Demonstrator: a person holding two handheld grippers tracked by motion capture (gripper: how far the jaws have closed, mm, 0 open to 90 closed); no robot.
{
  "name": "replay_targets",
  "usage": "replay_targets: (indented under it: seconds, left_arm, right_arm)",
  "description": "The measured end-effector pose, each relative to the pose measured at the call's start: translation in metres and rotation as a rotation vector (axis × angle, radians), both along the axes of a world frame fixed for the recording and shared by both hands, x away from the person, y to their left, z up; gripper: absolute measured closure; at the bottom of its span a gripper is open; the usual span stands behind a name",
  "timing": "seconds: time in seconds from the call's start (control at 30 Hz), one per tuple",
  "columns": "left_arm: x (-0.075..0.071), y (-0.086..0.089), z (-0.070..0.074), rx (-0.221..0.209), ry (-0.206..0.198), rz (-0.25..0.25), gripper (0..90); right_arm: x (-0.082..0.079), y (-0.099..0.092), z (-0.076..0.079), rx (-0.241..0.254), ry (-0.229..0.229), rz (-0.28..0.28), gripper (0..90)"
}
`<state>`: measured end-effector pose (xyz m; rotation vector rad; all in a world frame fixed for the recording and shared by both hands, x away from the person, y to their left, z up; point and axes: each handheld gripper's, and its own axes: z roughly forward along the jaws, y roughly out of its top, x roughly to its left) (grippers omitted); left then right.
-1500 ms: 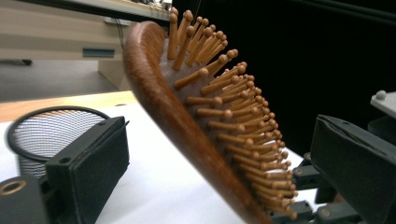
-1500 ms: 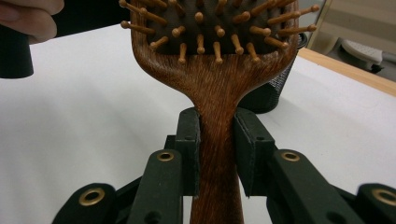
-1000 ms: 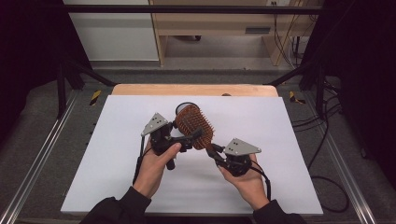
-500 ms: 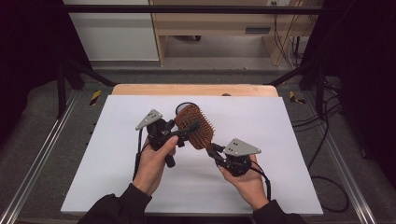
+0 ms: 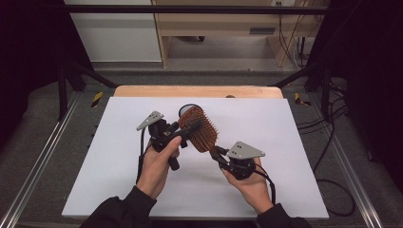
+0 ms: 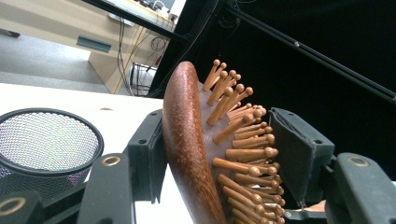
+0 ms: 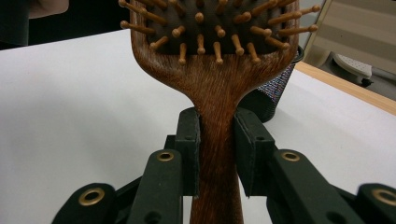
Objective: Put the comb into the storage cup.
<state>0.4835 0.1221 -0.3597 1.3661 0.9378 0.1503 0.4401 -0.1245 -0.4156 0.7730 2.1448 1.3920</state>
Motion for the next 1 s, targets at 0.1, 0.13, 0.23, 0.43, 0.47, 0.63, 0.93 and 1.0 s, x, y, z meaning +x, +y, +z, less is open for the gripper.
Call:
replay_targets:
  seconds: [0.1, 0.13, 0.23, 0.43, 0.47, 0.63, 0.93, 1.0]
  left_arm:
    - [-0.0010, -0.0013, 0.0010, 0.001, 0.000, -0.006, 42.1]
    - [-0.0013, -0.0016, 0.0013, 0.000, 0.001, -0.006, 42.8]
    - [-0.0026, -0.0027, 0.0031, 0.001, 0.003, 0.000, 44.5]
    - [-0.0049, -0.0056, 0.0061, 0.006, 0.005, 0.008, 47.0]
    - [-0.0051, -0.0058, 0.0063, 0.009, 0.007, 0.008, 47.5]
    - [-0.0057, -0.0063, 0.0075, 0.016, 0.013, 0.013, 49.1]
    - [-0.0070, -0.0073, 0.0083, 0.015, 0.026, 0.017, 50.7]
    - [-0.0074, -0.0075, 0.0086, 0.017, 0.026, 0.017, 50.9]
  right_arm:
    - [0.0001, 0.0001, -0.0006, -0.004, 0.001, -0.001, 72.8]
    - [0.0001, 0.0003, -0.0010, -0.004, 0.002, 0.000, 72.8]
    - [0.0001, 0.0006, -0.0012, -0.002, 0.003, 0.000, 72.9]
    - [0.0002, 0.0006, -0.0013, 0.003, 0.007, 0.001, 72.9]
    - [0.0002, 0.0006, -0.0015, 0.003, 0.008, 0.000, 72.9]
    - [0.0006, 0.0009, -0.0021, 0.005, 0.010, 0.002, 72.9]
    - [0.0015, 0.0019, -0.0040, 0.009, 0.022, 0.006, 72.8]
    - [0.0018, 0.0021, -0.0045, 0.010, 0.025, 0.007, 72.8]
